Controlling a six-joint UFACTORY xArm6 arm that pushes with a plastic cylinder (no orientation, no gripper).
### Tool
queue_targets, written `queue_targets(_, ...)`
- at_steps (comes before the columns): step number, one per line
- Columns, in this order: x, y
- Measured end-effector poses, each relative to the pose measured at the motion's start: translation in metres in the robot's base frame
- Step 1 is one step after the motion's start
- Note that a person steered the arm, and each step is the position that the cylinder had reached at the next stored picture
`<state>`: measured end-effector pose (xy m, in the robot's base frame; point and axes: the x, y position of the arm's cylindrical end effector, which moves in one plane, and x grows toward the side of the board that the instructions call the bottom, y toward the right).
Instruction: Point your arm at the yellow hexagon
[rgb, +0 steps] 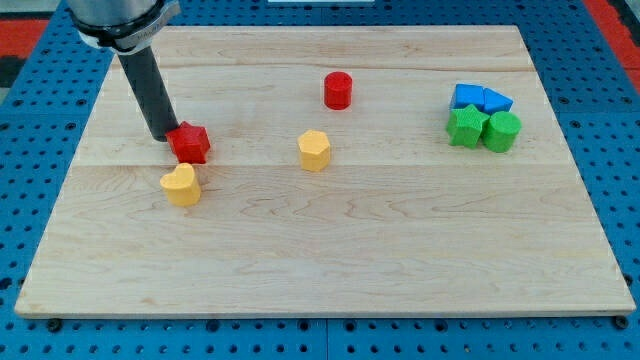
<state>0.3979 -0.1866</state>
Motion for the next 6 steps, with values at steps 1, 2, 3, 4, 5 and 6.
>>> queue_targets(1,-0.023,0.006)
queue_targets(2,-0.035,0.051)
queue_targets(3,-0.036,0.143)
queue_targets(4,-0.023,0.253)
queue_targets(5,0.037,0.292)
queue_targets(6,0.08,0.265)
